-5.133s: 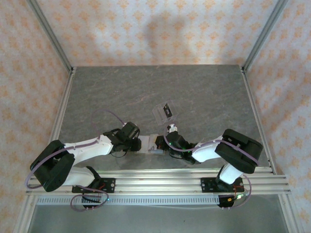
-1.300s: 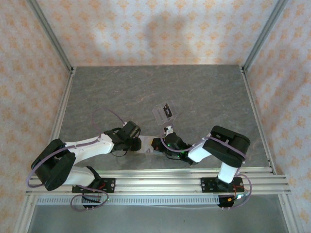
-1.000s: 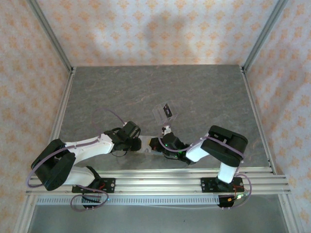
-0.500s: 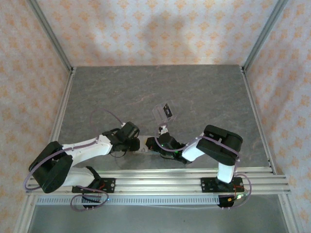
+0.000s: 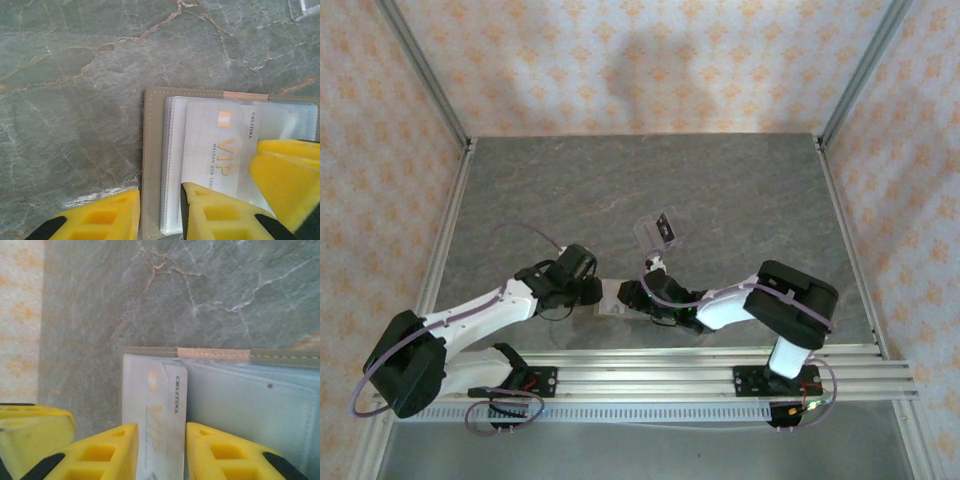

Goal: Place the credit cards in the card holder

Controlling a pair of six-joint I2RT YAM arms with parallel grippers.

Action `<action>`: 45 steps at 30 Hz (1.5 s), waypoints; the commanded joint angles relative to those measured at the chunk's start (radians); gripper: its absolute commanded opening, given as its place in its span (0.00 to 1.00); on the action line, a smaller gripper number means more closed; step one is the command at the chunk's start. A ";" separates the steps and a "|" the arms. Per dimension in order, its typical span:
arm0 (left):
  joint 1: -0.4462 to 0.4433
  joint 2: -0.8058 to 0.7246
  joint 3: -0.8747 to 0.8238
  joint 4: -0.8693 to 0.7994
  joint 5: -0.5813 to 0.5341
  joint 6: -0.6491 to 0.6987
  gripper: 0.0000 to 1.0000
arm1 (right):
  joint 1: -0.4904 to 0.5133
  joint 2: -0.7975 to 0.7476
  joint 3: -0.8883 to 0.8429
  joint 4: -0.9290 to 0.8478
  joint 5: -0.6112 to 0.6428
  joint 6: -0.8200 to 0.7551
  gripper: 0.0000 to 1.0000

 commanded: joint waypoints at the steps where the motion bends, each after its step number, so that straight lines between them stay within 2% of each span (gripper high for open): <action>1: 0.017 0.026 0.025 -0.029 0.018 0.008 0.24 | 0.007 -0.057 0.044 -0.262 0.034 -0.050 0.30; 6: 0.025 0.078 0.031 0.008 0.040 0.025 0.16 | 0.007 -0.086 0.114 -0.390 0.041 -0.090 0.29; 11: 0.024 0.113 0.017 0.037 0.046 0.033 0.12 | 0.007 -0.071 0.202 -0.509 0.036 -0.128 0.20; 14: 0.025 0.117 -0.001 0.048 0.041 0.036 0.12 | 0.008 -0.066 0.236 -0.566 0.055 -0.138 0.06; 16: 0.025 0.120 -0.012 0.051 0.037 0.039 0.12 | 0.008 -0.060 0.259 -0.596 0.062 -0.146 0.00; 29: 0.024 0.122 -0.043 0.068 0.026 0.042 0.12 | 0.008 0.030 0.330 -0.712 0.096 -0.134 0.00; 45: 0.023 0.154 -0.074 0.128 0.056 0.040 0.12 | 0.013 0.108 0.388 -0.649 0.024 -0.131 0.00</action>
